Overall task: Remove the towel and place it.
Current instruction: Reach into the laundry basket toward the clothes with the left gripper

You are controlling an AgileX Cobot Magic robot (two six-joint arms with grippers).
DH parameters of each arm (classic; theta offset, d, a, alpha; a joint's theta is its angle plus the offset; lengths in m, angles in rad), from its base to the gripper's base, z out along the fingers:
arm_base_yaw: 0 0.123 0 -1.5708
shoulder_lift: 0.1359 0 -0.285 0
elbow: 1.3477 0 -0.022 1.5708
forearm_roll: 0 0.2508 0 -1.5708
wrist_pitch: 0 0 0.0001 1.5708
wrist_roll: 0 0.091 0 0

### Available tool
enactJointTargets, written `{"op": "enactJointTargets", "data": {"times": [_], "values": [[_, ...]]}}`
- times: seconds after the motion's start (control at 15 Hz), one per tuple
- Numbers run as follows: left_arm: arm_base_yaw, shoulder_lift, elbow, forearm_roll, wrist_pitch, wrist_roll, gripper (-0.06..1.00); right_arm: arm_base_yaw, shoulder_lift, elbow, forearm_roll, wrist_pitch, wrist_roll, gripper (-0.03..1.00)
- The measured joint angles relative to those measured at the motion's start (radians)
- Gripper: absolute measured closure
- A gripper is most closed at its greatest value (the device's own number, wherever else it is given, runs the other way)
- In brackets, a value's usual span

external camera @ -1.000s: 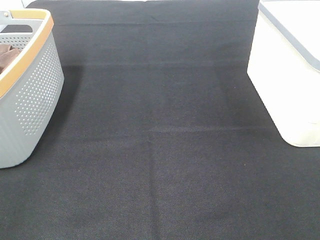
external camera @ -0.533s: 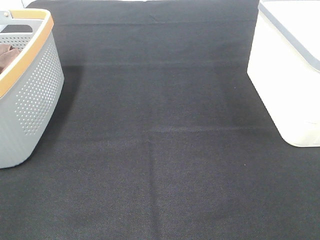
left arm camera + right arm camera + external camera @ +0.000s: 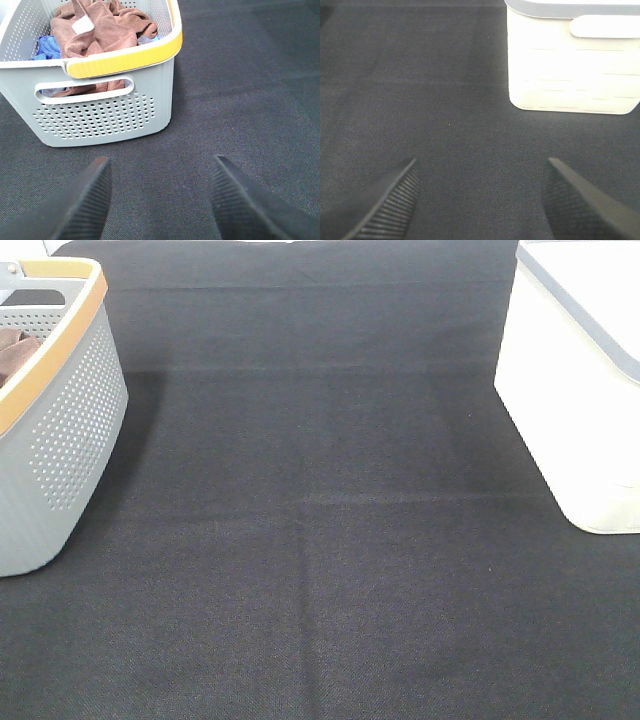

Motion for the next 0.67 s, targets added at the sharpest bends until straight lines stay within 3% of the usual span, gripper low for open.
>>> {"op": "enactJointTargets", "data": {"times": [0.67], "values": [[0.0, 0.0, 0.0, 0.0, 0.0, 0.0, 0.38, 0.0, 0.0, 0.0, 0.0, 0.0, 0.0, 0.31]]}}
